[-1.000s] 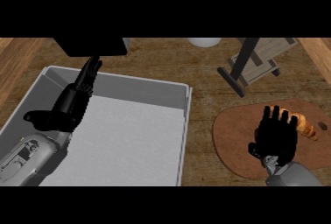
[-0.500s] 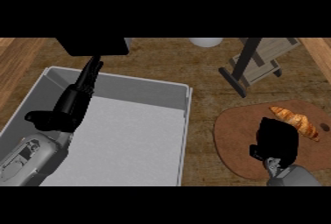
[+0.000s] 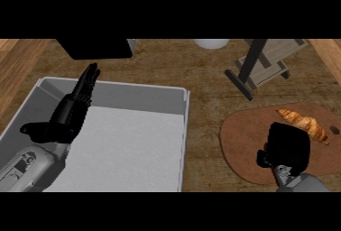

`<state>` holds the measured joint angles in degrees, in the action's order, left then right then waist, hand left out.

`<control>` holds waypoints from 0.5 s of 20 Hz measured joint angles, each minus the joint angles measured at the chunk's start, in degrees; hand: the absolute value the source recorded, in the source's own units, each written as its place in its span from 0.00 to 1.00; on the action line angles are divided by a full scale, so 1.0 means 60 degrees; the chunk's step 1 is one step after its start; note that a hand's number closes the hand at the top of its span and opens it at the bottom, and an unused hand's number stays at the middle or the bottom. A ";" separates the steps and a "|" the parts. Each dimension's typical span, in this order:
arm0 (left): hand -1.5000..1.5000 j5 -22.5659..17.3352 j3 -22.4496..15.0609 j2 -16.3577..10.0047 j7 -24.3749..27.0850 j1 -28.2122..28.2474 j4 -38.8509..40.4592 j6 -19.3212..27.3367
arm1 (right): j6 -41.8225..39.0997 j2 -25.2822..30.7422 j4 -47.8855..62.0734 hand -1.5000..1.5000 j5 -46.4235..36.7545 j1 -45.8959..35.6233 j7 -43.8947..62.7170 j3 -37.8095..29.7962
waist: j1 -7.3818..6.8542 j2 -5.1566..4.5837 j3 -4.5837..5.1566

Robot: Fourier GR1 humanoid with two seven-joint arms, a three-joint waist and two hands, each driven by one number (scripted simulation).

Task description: Pick the sweet potato from the cutting board and place it in the tiered basket

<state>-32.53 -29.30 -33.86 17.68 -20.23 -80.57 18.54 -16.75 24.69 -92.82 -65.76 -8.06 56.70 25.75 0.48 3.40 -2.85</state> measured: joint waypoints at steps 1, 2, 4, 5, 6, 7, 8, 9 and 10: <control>0.50 0.0020 0.0038 -0.0052 0.0055 0.0111 -0.0066 0.0053 | 0.0047 -0.0021 -0.0135 1.00 0.0168 0.0054 0.0047 -0.0378 | 0.0109 -0.0016 -0.0001; 0.50 0.0020 0.0093 -0.0122 0.0084 0.0238 -0.0157 0.0089 | 0.0099 -0.0037 -0.0287 1.00 0.0383 0.0139 0.0102 -0.0827 | 0.0249 -0.0027 0.0011; 0.50 0.0044 0.0212 -0.0265 0.0168 0.0554 -0.0374 0.0255 | 0.0204 -0.0160 -0.0608 1.00 0.0902 0.0260 0.0260 -0.1853 | 0.0533 -0.0035 0.0035; 0.50 0.0074 0.0268 -0.0322 0.0218 0.0700 -0.0485 0.0353 | 0.0241 -0.0175 -0.0752 1.00 0.1153 0.0323 0.0312 -0.2359 | 0.0655 -0.0047 0.0045; 0.50 0.0090 0.0325 -0.0395 0.0269 0.0860 -0.0589 0.0412 | 0.0259 -0.0183 -0.0935 1.00 0.1388 0.0382 0.0357 -0.2822 | 0.0750 -0.0046 0.0050; 0.50 0.0087 0.0384 -0.0473 0.0317 0.1017 -0.0675 0.0423 | 0.0267 -0.0138 -0.1097 1.00 0.1587 0.0439 0.0383 -0.3272 | 0.0810 -0.0042 0.0052; 0.50 0.0080 0.0445 -0.0539 0.0341 0.1146 -0.0768 0.0446 | 0.0255 -0.0077 -0.1299 1.00 0.1756 0.0523 0.0393 -0.3651 | 0.0871 -0.0046 0.0056; 0.50 0.0106 0.0492 -0.0595 0.0388 0.1251 -0.0851 0.0474 | 0.0233 -0.0024 -0.1520 1.00 0.1907 0.0531 0.0412 -0.4003 | 0.0911 -0.0059 0.0065; 0.50 0.0122 0.0540 -0.0650 0.0424 0.1350 -0.0932 0.0492 | 0.0230 0.0018 -0.1737 1.00 0.2028 0.0567 0.0429 -0.4337 | 0.0940 -0.0074 0.0073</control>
<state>-31.80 -26.06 -37.76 20.23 -12.13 -86.16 21.49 -15.37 24.80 -103.24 -53.60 -4.65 59.27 -0.28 6.12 2.96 -2.42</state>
